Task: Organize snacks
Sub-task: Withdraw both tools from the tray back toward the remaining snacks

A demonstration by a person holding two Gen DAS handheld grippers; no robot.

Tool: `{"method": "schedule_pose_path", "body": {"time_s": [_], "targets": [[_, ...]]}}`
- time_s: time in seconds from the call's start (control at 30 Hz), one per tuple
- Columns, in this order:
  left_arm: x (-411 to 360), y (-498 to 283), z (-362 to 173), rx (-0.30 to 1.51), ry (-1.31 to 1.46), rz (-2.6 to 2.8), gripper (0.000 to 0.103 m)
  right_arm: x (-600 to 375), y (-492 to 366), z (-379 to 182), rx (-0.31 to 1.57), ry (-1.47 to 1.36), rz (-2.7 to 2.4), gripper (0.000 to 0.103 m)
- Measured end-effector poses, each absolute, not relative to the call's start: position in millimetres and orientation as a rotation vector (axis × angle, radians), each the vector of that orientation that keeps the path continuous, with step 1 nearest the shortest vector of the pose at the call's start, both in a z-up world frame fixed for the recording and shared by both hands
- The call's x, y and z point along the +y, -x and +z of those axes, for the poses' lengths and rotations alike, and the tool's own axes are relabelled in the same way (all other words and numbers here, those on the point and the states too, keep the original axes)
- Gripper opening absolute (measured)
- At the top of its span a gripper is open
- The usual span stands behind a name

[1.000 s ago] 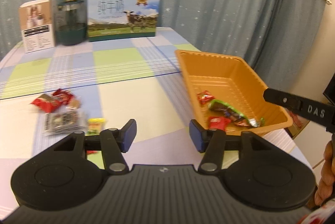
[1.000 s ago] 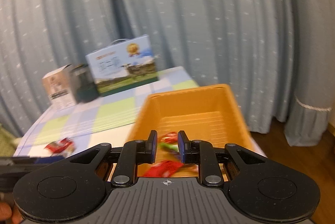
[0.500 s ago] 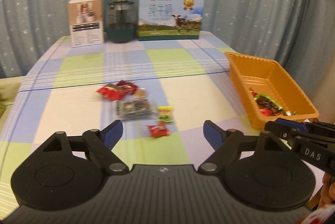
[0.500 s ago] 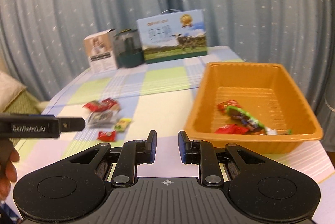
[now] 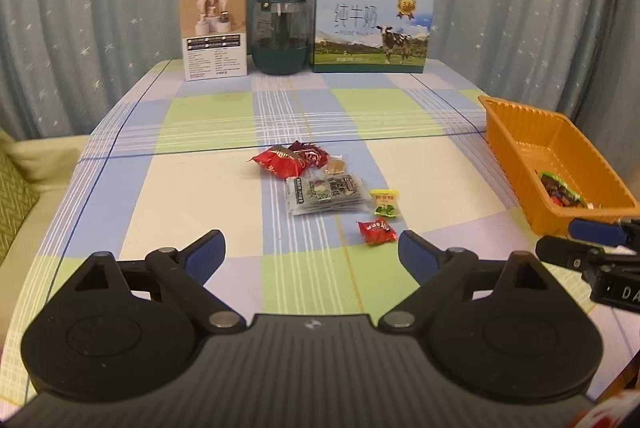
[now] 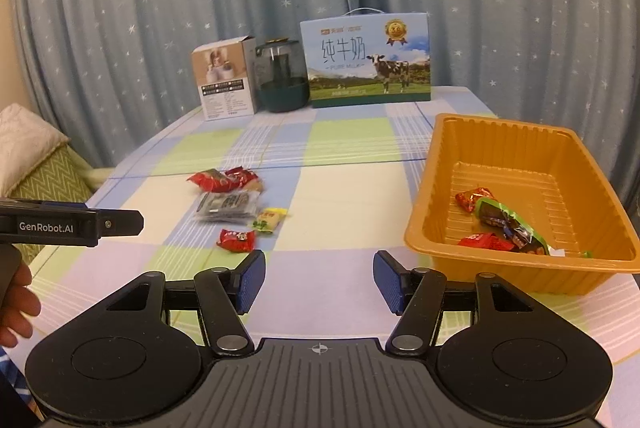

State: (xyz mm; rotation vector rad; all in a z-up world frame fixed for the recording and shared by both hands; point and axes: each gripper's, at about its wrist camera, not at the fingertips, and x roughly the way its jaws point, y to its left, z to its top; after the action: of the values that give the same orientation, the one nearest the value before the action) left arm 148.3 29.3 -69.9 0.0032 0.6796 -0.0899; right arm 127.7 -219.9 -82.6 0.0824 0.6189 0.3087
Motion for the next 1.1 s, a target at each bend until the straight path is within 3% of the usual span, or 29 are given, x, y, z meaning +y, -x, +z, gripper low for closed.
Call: {"method": "schedule_pose_path", "body": {"time_s": [0.67, 1.1], "targets": [[18, -206, -115, 0.776, -0.183, -0.309, 0.091, -195, -164, -112, 0.737, 0.005, 0.345, 0.060], [-8, -244, -142, 0.805, -0.224, -0.439, 0.048, -191, -185, -128, 0.794, -0.017, 0.310, 0.060]]}}
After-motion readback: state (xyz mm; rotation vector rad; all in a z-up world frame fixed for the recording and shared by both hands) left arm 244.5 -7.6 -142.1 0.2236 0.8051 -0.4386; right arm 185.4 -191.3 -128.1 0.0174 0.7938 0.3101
